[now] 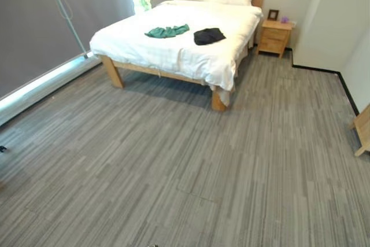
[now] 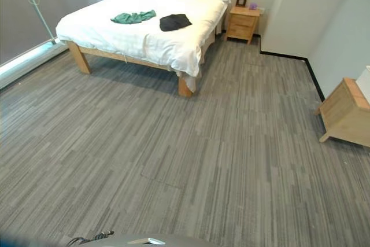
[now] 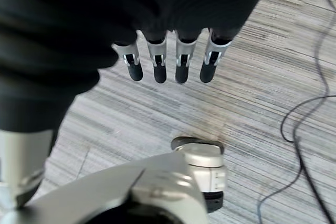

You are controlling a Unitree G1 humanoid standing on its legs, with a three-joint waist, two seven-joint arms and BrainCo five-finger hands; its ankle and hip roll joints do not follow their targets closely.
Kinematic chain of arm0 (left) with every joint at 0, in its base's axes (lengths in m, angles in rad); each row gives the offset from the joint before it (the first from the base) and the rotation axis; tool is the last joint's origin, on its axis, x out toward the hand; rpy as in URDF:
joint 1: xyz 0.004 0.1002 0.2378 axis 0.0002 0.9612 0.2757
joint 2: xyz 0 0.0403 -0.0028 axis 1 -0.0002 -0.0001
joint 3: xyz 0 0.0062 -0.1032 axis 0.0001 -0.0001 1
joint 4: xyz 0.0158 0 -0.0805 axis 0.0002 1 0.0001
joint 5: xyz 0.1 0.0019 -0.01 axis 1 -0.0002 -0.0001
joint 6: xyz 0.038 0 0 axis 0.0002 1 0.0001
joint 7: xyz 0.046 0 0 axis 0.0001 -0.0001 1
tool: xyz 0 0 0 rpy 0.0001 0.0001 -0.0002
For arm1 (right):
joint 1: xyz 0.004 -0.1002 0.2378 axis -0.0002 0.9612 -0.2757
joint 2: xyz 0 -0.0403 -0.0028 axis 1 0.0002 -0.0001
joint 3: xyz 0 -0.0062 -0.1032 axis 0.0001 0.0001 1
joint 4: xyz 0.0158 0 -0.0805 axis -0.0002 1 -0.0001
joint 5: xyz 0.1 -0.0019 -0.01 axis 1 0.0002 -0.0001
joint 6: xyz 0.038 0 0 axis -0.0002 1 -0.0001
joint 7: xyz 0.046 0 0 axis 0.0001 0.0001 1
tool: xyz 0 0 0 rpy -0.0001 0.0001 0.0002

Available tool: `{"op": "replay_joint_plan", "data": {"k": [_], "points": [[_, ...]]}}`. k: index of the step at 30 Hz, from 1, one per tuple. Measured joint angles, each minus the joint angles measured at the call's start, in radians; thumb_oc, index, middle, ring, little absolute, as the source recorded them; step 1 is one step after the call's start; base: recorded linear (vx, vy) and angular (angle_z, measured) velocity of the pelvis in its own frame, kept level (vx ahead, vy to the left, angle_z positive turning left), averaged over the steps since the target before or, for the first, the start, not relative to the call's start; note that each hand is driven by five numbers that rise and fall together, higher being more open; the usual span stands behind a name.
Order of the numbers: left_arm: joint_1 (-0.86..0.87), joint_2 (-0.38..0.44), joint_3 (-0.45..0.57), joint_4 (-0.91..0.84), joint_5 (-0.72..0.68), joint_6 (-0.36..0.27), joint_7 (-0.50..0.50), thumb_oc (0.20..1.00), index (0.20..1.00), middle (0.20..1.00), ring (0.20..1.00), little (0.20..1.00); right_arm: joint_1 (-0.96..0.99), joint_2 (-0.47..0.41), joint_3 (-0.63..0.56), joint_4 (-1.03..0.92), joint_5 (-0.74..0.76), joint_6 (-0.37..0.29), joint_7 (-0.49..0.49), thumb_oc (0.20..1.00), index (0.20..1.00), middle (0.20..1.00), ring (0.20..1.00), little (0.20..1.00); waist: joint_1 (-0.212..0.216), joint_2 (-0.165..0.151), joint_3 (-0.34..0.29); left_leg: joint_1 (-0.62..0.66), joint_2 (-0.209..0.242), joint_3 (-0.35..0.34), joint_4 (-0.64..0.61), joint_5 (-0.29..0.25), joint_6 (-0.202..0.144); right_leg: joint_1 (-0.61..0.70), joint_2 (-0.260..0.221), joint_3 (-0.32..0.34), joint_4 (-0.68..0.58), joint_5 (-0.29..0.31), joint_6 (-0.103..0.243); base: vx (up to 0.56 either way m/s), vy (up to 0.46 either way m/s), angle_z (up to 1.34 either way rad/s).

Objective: Pick up bed clothes into laundry basket.

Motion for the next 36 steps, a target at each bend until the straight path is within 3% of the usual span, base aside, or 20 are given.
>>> {"op": "replay_joint_plan", "data": {"k": [12, 15, 18, 20, 21, 28, 36], "points": [[-0.048, 0.016, 0.016, -0.046, 0.022, 0.004, 0.0, 1.0, 1.0, 1.0, 1.0, 1.0, -0.034, -0.02, 0.011, -0.026, 0.0, 0.01, 0.016, 1.0, 1.0, 1.0, 1.0, 1.0, 0.002, -0.004, 0.007, 0.01, 0.012, 0.019, 0.0, -0.004, -0.006, 0.012, 0.01, 0.021, -0.021, 0.011, 0.0, 0.0, 0.011, -0.06], [-0.088, 0.069, 0.009, -0.26, -0.058, 0.005, 0.014, 1.0, 1.0, 1.0, 1.0, 1.0, -0.059, -0.108, -0.023, -0.219, 0.022, 0.012, 0.009, 1.0, 1.0, 1.0, 1.0, 1.0, -0.002, 0.011, 0.015, 0.01, 0.008, 0.021, 0.0, -0.002, -0.003, 0.011, 0.007, 0.025, -0.021, 0.018, 0.005, -0.03, 0.041, -0.03], [-0.082, 0.116, 0.063, -0.555, -0.201, -0.029, 0.029, 1.0, 1.0, 1.0, 1.0, 1.0, -0.009, -0.182, -0.163, -0.622, 0.163, -0.03, -0.022, 1.0, 1.0, 1.0, 1.0, 1.0, -0.021, 0.028, 0.019, 0.015, 0.005, 0.023, -0.001, 0.0, 0.001, 0.023, 0.004, 0.026, -0.033, 0.032, 0.01, -0.01, 0.006, -0.01], [-0.065, 0.13, 0.078, -0.658, -0.24, -0.021, 0.043, 1.0, 1.0, 1.0, 1.0, 1.0, 0.009, -0.183, -0.201, -0.764, 0.222, -0.028, -0.027, 1.0, 1.0, 1.0, 1.0, 1.0, -0.027, 0.03, 0.013, 0.017, 0.005, 0.025, -0.001, 0.0, 0.001, 0.026, 0.004, 0.027, -0.038, 0.033, 0.012, 0.0, 0.015, 0.0], [-0.028, 0.136, 0.085, -0.795, -0.252, -0.043, 0.052, 1.0, 1.0, 1.0, 1.0, 1.0, 0.051, -0.167, -0.239, -0.913, 0.293, -0.067, -0.025, 1.0, 1.0, 1.0, 1.0, 1.0, -0.027, 0.033, 0.017, 0.015, 0.005, 0.024, -0.002, 0.0, 0.001, 0.029, 0.004, 0.027, -0.045, 0.036, 0.014, 0.0, 0.031, 0.04], [0.014, 0.108, 0.045, -0.779, -0.252, -0.019, 0.059, 1.0, 1.0, 1.0, 1.0, 1.0, 0.049, -0.139, -0.166, -0.784, 0.345, -0.049, -0.025, 1.0, 1.0, 1.0, 1.0, 1.0, -0.025, 0.038, 0.019, 0.015, 0.006, 0.021, -0.002, 0.0, 0.0, 0.041, 0.004, 0.023, -0.071, 0.046, 0.013, 0.0, 0.01, 0.01], [0.079, 0.099, 0.029, -0.844, -0.24, 0.005, 0.05, 1.0, 1.0, 1.0, 1.0, 1.0, 0.111, -0.065, -0.116, -0.906, 0.377, -0.029, 0.001, 1.0, 1.0, 1.0, 1.0, 1.0, -0.025, 0.041, 0.035, 0.015, 0.004, 0.022, -0.002, 0.0, 0.0, 0.047, 0.002, 0.023, -0.086, 0.056, 0.018, 0.0, 0.024, -0.01]]}}
